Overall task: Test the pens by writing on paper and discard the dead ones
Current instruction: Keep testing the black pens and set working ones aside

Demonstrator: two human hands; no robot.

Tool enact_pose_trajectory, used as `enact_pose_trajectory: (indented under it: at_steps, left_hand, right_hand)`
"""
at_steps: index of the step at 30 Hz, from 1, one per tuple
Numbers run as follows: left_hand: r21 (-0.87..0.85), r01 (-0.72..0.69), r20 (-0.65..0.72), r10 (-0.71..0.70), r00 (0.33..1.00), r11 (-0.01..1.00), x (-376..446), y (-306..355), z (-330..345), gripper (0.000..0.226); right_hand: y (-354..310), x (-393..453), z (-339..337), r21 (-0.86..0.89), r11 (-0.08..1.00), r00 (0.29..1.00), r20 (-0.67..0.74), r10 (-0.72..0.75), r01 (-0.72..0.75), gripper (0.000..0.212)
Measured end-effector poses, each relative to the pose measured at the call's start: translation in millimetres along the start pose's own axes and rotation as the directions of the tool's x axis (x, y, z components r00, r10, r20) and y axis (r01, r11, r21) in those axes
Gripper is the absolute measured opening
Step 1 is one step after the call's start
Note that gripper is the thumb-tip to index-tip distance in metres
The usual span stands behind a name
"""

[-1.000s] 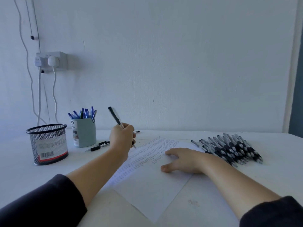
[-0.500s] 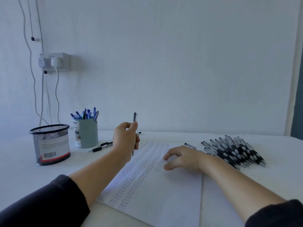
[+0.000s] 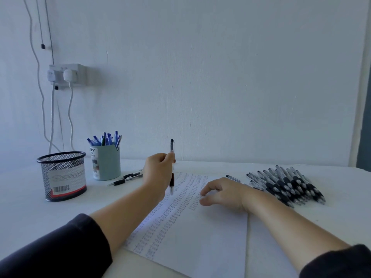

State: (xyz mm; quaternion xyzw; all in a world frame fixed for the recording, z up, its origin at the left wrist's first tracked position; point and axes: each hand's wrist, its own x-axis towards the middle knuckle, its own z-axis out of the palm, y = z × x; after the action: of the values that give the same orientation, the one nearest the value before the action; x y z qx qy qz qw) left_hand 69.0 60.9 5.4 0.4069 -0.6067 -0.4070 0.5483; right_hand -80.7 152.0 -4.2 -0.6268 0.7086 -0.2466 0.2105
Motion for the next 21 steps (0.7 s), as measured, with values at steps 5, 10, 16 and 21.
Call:
enact_pose_trajectory:
  at_steps: [5,10,16,21]
  left_hand:
    - [-0.053,0.043,0.054,-0.04,0.998,0.998,-3,-2,3,0.025]
    - [-0.088,0.05,0.17,-0.034,0.985,0.995,-10,-1,9,0.013]
    - [-0.047,0.053,0.273,-0.039,0.961,0.997,-13,-1,11,0.014]
    - [0.166,0.08,0.343,-0.134,0.93,0.983,-9,-8,8,0.014]
  right_hand:
    - [-1,1,2,0.028,0.997,0.992,-0.108,-0.066,0.069,0.046]
    - [-3,6,4,0.039,0.98,0.944,-0.276,-0.179,0.197,0.016]
    - [3,7,-4,-0.052,0.992,0.91,-0.397,-0.123,0.112,0.012]
    - [20,3,-17,-0.328,0.905,0.846,-0.529,0.062,-0.271,0.007]
